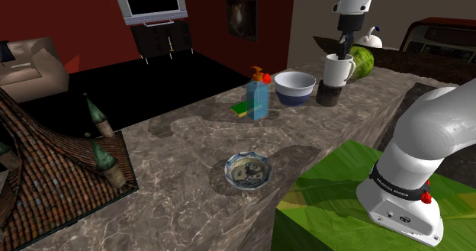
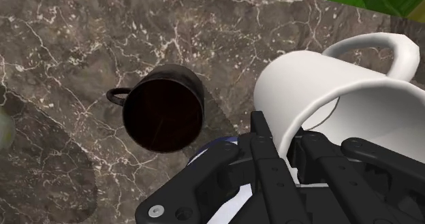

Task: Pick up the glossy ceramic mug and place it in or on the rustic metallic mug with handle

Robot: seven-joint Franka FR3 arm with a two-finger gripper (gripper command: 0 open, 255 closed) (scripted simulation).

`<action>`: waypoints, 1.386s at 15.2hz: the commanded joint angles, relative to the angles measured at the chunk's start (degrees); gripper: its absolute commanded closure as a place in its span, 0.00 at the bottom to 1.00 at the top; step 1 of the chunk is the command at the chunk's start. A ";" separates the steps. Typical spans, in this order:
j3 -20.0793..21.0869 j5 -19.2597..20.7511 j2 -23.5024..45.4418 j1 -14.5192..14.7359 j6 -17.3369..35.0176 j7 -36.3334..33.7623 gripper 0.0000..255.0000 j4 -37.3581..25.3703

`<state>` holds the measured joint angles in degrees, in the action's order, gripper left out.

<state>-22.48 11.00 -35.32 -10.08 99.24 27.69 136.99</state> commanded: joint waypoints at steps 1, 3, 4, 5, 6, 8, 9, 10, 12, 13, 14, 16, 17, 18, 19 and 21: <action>0.20 -0.14 -0.11 0.04 -1.31 0.04 1.00 -1.18; -2.15 0.17 3.24 0.06 -1.17 2.68 1.00 -4.63; -3.34 0.20 4.98 0.14 -1.14 4.02 1.00 -6.43; -4.53 0.14 6.75 0.23 -1.12 5.39 1.00 -8.29; -5.72 -0.03 8.58 0.32 -1.13 6.80 1.00 -10.21; -8.14 -0.64 12.38 0.56 -1.24 9.72 1.00 -14.21; -9.36 -1.12 14.38 0.68 -1.34 11.25 1.00 -16.30; -10.61 -1.70 16.44 0.81 -1.47 12.82 1.00 -18.46; -13.70 -3.72 21.87 0.98 -2.00 16.92 1.00 -24.07; -13.72 -3.70 21.89 0.90 -1.23 16.93 1.00 -23.31; -13.77 -3.69 21.92 0.85 -0.46 16.94 1.00 -22.57; -13.92 -3.66 22.01 0.78 1.07 16.96 1.00 -21.11; -14.00 -3.66 22.09 0.76 1.84 16.98 1.00 -20.41; -14.09 -3.67 22.17 0.73 2.62 17.00 1.00 -19.71; -14.18 -3.68 22.27 0.71 3.39 17.04 1.00 -19.03; -14.37 -3.73 22.52 0.67 4.94 17.12 1.00 -17.70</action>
<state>-36.82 7.19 -12.69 -9.36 103.38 44.85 118.45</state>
